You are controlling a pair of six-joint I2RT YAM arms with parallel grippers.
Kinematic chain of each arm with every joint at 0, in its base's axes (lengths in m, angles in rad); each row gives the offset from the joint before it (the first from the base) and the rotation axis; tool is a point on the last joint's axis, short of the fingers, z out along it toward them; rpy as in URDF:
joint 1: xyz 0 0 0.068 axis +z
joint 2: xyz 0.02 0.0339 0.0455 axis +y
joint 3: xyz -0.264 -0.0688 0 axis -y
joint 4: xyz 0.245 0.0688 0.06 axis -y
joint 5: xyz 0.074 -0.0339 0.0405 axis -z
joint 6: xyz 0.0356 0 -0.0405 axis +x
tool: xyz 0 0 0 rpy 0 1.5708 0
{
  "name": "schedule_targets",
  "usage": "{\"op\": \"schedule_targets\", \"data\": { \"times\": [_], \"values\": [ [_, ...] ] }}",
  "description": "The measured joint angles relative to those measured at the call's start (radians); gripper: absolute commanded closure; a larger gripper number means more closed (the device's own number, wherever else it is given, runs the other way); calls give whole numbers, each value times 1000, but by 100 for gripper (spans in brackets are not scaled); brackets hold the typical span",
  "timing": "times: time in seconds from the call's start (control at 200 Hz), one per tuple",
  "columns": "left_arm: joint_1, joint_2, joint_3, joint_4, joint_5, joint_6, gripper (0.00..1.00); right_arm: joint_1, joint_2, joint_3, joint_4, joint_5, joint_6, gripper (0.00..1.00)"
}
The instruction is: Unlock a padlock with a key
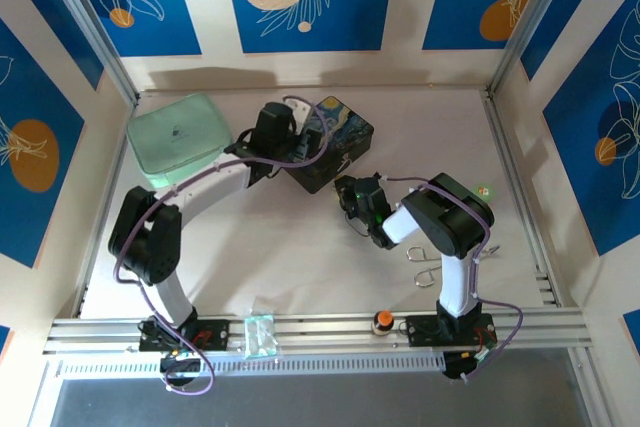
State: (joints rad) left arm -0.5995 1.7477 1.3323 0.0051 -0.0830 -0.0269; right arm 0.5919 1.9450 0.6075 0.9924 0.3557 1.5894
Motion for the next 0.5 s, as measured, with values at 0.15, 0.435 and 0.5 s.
{"op": "schedule_targets", "data": {
  "times": [0.15,0.435,0.5],
  "values": [
    [-54,71,60,-38,-14,143,35,-5,3,-6,17,-13,0,98],
    [-82,201,64,-130,-24,247,34,-12,26,-23,84,-29,13,99],
    [-89,203,64,-134,-37,264,34,-14,34,-28,109,-34,16,98]
  ]
}}
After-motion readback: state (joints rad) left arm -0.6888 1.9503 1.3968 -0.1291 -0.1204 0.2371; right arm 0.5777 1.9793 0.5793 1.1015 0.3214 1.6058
